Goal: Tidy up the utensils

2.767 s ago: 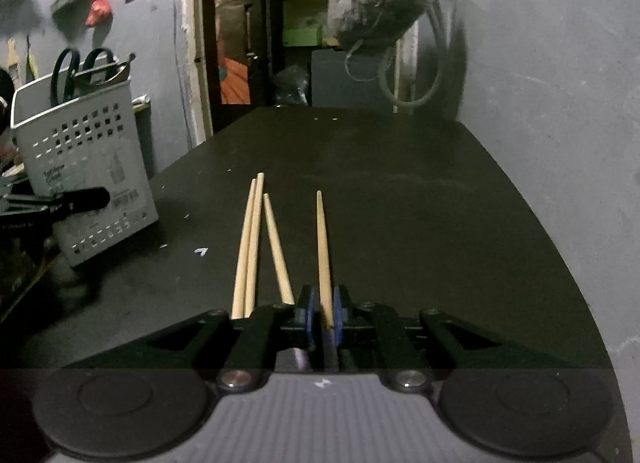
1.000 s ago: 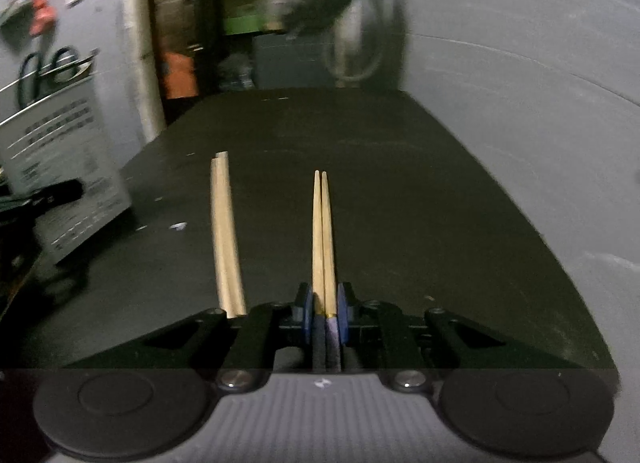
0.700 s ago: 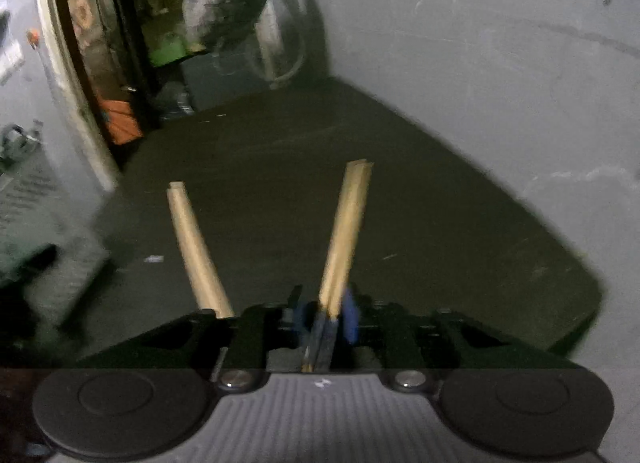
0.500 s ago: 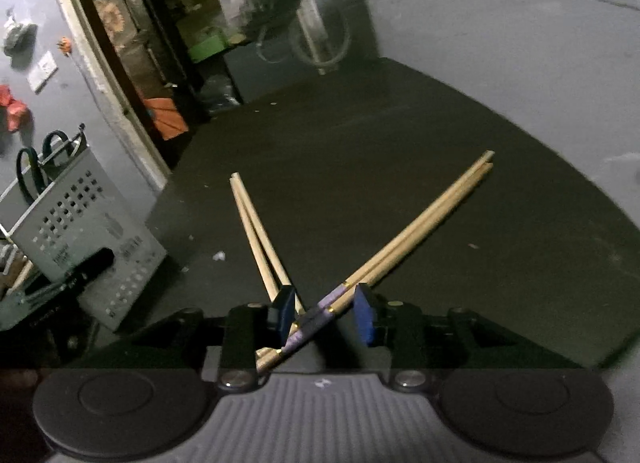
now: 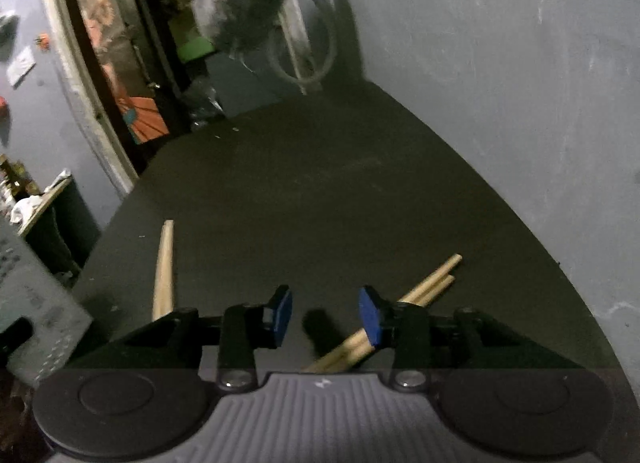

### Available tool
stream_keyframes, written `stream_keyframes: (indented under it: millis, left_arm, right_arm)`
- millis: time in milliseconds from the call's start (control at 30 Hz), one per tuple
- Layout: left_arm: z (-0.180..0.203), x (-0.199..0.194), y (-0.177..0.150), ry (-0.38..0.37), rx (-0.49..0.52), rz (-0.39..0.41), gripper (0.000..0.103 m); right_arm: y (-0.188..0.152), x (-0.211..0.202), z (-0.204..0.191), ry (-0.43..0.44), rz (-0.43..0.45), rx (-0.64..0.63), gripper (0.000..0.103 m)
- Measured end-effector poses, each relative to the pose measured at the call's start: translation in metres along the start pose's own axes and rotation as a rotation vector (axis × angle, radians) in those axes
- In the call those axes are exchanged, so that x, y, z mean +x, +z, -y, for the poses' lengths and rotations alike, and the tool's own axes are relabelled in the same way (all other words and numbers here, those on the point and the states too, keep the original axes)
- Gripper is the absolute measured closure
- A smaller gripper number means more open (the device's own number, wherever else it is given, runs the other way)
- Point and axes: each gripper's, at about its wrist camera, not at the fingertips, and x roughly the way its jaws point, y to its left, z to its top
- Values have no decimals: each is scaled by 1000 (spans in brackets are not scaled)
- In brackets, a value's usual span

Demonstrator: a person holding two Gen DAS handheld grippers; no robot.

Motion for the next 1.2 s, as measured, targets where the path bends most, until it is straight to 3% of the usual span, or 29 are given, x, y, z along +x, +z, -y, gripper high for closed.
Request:
stream_keyframes:
  millis: [33,233,400,500,567,700,833,1000,1200]
  left_arm:
    - [0,0,0,-1,0,1,26]
    - [-1,0,-1,-3,-3,5,26]
    - [-2,-1,-2,-4,-4,5,26]
    - [-2,-2,-1,-1,-1,5,26]
    - [-2,-3,-1,0,-3,5,26]
    - [-1,-3,-1,1,-3,6,26]
    - [-1,-3,-1,1,-3,7,26]
    - [-2,-5,-1,-1,-4,9,26]
    - [-2,-4,-1,-6,-7,8,26]
  right_arm:
    - [0,2,4,-8,5,4,66]
    - [-15,-15,19,-68,18,42,67]
    - [-31,-35,18,-46,3,9,64]
    - [-34,-44,2,106,-1,-181,44]
    - [-38,-48,-22,142,-7,-399,27]
    - [-48,-56,-56,223,-63,-707,22]
    - [-49,-72,-61,320,-133,-800,15]
    - [-59,-62,-60,277,-256,-902,16]
    - [-40,-43,-46,323,-261,-836,22]
